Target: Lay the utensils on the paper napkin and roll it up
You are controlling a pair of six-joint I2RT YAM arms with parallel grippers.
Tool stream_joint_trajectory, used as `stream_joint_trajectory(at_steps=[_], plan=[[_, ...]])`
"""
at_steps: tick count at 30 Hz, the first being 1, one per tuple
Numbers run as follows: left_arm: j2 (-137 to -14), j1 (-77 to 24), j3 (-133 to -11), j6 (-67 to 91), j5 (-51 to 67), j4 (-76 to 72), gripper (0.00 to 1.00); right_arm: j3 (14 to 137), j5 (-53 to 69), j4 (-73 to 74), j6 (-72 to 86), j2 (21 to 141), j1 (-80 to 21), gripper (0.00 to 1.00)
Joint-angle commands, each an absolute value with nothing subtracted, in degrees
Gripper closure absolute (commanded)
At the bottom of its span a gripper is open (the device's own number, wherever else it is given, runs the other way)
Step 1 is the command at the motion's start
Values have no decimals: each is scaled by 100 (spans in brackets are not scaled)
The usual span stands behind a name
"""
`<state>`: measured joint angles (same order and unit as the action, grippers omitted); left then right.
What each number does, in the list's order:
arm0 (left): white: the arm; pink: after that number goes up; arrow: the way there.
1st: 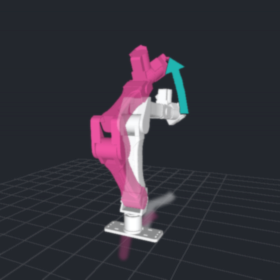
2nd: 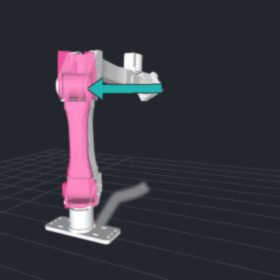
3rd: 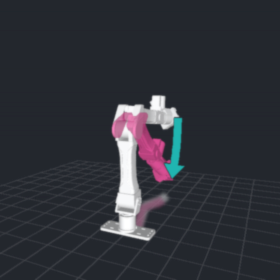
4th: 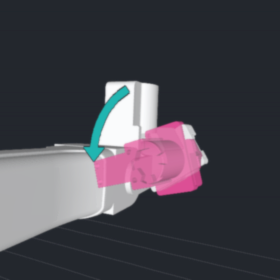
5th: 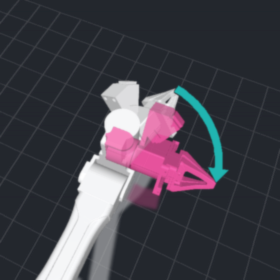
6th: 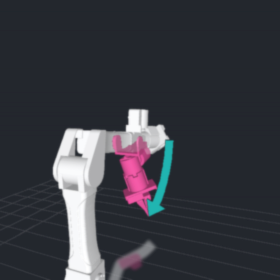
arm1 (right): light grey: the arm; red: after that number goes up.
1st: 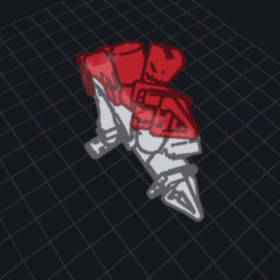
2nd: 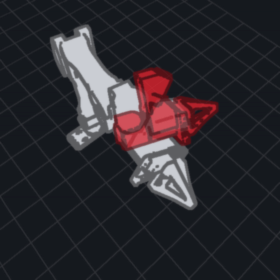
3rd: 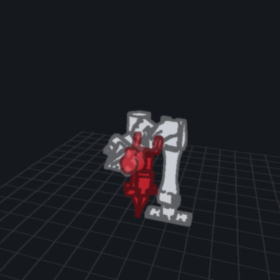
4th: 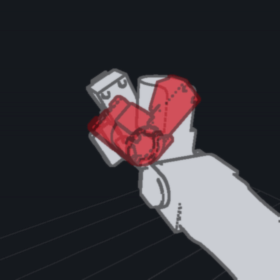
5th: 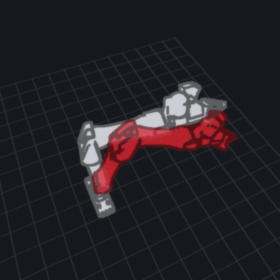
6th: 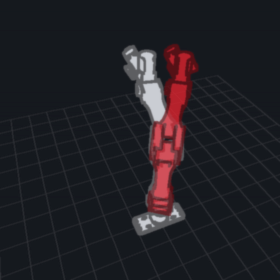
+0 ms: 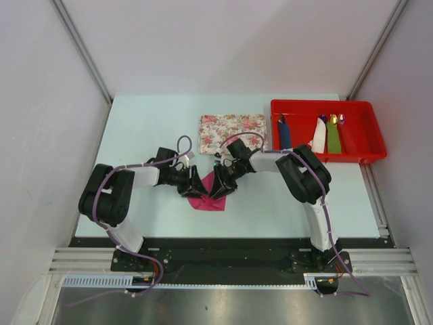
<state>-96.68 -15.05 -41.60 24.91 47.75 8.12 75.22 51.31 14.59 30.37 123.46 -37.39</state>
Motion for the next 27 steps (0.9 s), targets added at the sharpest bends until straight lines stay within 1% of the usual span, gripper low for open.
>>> stream_joint_trajectory(at_steps=[1,2,5,6,7,8,10,11,14,17,21,24,27], plan=[[-9650,-1696,-4421,2470,4737,712,50,7453,5010,1318,2927,12278,-3718,65],[-9668,-1722,-4438,2487,4737,703,51,7444,5010,1327,2909,12261,-3718,65],[-9773,-1758,-4509,2514,4729,703,60,7427,5010,1292,2892,12208,-3726,65],[-9773,-1767,-4552,2505,4702,738,65,7418,5018,1292,2892,12191,-3727,65],[-9782,-1767,-4570,2487,4702,756,69,7418,5019,1292,2892,12182,-3718,65],[-9782,-1767,-4579,2470,4667,799,75,7409,5019,1292,2883,12173,-3718,65],[-9747,-1767,-4588,2417,4615,922,82,7409,5019,1318,2883,12103,-3709,65],[-9738,-1767,-4588,2330,4588,1071,88,7400,5027,1336,2874,12059,-3683,65],[-9712,-1749,-4536,2241,4448,1204,95,7409,5027,1415,2813,11866,-3586,65],[-9773,-1749,-4544,2224,4368,1257,100,7444,5053,1503,2795,11716,-3533,64],[-9782,-1740,-4579,2162,4263,1371,100,7506,5142,1556,2830,11540,-3349,64],[-9738,-1732,-4562,2153,4175,1433,100,7550,4975,1643,2769,11409,-3191,64],[-9721,-1732,-4526,2171,4070,1450,100,7638,4721,1845,2593,11417,-3085,68]])
